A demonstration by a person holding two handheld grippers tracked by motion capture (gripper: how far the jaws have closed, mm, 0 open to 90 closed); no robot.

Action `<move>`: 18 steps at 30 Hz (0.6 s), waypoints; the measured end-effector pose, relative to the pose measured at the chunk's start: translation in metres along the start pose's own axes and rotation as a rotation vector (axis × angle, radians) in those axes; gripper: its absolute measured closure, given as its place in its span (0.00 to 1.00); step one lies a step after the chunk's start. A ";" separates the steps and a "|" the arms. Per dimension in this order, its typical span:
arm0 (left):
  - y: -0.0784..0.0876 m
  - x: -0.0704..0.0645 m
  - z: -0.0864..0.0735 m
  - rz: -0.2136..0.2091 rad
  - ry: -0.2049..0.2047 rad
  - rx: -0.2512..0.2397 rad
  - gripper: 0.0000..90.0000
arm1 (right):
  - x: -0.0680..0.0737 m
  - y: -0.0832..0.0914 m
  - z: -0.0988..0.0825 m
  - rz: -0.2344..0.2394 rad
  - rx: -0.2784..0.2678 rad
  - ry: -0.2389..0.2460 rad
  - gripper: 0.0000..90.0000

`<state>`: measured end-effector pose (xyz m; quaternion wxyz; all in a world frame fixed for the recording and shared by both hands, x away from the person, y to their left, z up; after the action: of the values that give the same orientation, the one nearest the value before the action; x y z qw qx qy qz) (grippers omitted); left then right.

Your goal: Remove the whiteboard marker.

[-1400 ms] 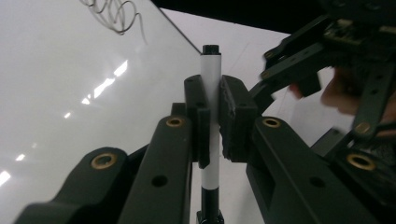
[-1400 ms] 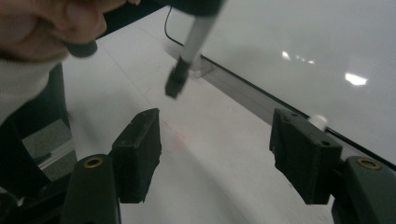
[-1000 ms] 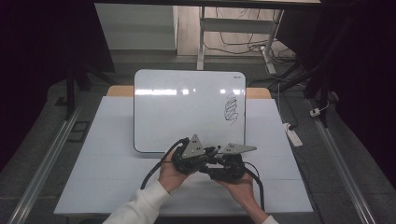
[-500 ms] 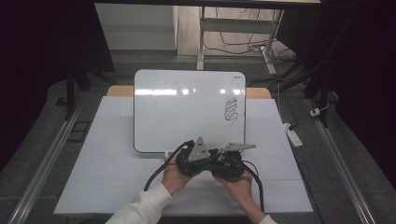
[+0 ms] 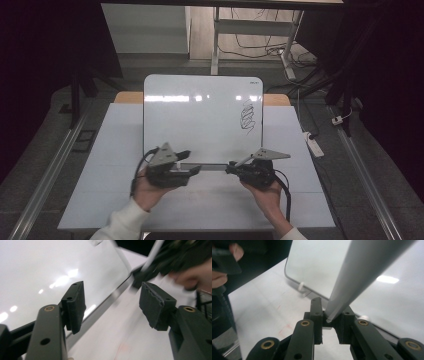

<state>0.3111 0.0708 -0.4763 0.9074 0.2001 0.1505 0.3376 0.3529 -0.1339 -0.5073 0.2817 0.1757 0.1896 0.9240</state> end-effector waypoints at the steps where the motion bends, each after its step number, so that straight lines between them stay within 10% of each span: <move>1: 0.008 0.008 -0.008 0.014 0.022 0.006 0.40 | -0.002 0.003 0.002 -0.007 -0.013 0.004 0.86; 11: 0.050 0.062 -0.084 0.119 0.116 0.088 0.33 | -0.010 0.022 0.018 -0.027 -0.105 0.098 0.86; 18: 0.051 0.064 -0.088 0.125 0.110 0.090 0.32 | -0.013 0.030 0.024 -0.057 -0.148 0.152 0.86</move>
<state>0.2935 0.1719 -0.5386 0.8650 0.2308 0.2026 0.3967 0.3595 -0.1587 -0.4761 0.3050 0.0786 0.1467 0.9377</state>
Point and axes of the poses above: each handheld gripper's, and its own axes: y roughly backward along the jaws, z roughly out of its top, x roughly to its left, the point moved 8 cm from there along -y, roughly forward along the jaws, and after that the axes turned 4 degrees about y, right-handed, at the moved point
